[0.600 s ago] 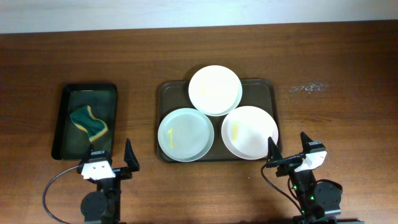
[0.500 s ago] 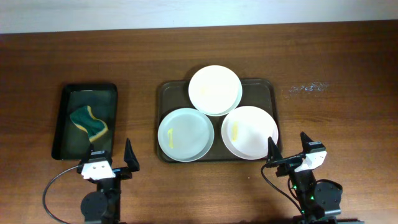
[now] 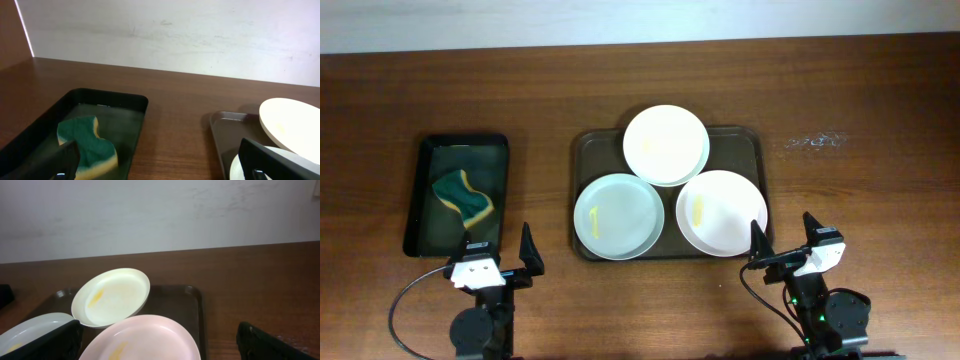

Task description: Clean dirty plates on tray and stack at the side

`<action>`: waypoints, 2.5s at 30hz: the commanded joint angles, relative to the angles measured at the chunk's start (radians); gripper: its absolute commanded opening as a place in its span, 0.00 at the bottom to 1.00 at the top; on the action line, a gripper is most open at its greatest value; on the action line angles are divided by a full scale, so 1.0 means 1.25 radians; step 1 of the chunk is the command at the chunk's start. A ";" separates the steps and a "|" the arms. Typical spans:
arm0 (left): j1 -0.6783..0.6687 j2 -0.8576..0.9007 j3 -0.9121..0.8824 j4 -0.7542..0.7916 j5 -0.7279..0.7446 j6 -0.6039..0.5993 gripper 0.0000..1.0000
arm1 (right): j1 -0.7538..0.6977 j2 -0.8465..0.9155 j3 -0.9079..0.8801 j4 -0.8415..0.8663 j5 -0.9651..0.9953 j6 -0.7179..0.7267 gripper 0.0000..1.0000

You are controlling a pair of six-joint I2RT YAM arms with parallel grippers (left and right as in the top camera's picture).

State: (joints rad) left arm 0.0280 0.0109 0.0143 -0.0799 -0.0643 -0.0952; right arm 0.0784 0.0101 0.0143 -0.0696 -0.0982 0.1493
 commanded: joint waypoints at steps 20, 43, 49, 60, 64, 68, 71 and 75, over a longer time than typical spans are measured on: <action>-0.005 0.248 0.348 0.099 0.103 -0.071 0.99 | -0.001 -0.005 -0.007 0.000 0.003 -0.003 0.98; 0.262 1.701 1.201 -0.577 -0.013 -0.339 0.87 | -0.001 -0.005 -0.007 0.000 0.003 -0.003 0.98; 0.262 1.708 1.182 -0.544 -0.009 -0.339 0.00 | -0.001 -0.005 -0.007 0.000 0.003 -0.003 0.98; 0.262 1.708 1.182 -0.717 0.108 -0.339 0.17 | -0.001 -0.005 -0.007 -0.001 0.003 -0.003 0.98; 0.262 1.708 1.182 -0.717 0.070 -0.339 0.99 | -0.001 -0.005 -0.007 0.000 0.003 -0.003 0.99; 0.262 1.708 1.182 -0.772 0.107 -0.339 0.99 | -0.001 -0.005 -0.007 0.000 0.003 -0.003 0.98; 0.262 1.708 1.182 -0.808 0.126 -0.339 0.26 | -0.001 -0.005 -0.007 0.000 0.003 -0.003 0.98; 0.263 1.708 1.182 -0.748 0.102 -0.339 0.99 | -0.001 -0.005 -0.007 0.000 0.003 -0.003 0.98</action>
State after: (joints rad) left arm 0.3511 2.1250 1.5024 -1.0763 0.0826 -0.5198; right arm 0.0784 0.0101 0.0139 -0.0692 -0.0956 0.1493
